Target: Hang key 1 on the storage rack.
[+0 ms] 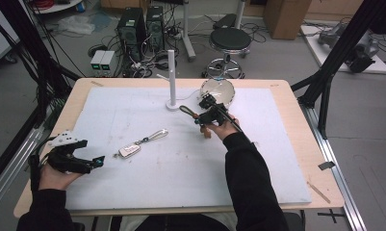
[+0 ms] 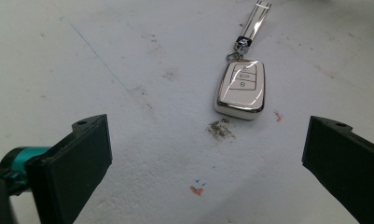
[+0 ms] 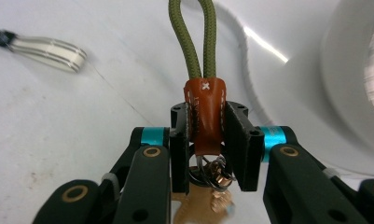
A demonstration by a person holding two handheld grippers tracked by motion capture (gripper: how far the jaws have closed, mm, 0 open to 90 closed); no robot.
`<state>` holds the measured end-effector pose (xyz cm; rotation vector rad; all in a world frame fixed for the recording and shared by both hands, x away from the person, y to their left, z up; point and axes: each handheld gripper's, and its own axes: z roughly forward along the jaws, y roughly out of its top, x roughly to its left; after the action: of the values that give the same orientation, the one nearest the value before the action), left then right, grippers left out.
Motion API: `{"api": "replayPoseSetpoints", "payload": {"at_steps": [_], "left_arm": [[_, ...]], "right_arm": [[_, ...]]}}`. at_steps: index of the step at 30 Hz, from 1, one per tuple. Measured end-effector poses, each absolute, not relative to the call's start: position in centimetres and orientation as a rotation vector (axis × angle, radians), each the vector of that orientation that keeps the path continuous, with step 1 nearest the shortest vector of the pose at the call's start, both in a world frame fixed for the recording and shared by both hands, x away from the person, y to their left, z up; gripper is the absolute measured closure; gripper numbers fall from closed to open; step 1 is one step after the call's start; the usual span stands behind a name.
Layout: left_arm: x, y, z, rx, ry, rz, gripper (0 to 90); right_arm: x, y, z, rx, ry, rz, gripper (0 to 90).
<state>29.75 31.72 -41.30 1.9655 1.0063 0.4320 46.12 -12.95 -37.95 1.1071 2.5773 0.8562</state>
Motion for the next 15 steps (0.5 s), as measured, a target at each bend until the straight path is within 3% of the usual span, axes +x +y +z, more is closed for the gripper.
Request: {"api": "replayPoseSetpoints", "payload": {"at_steps": [15], "left_arm": [[29.7,31.8,-41.3,1.966,1.005,0.432,1.8]], "right_arm": [[45.8,-13.4,-33.7,1.041,2.527,0.931,72.1]]}}
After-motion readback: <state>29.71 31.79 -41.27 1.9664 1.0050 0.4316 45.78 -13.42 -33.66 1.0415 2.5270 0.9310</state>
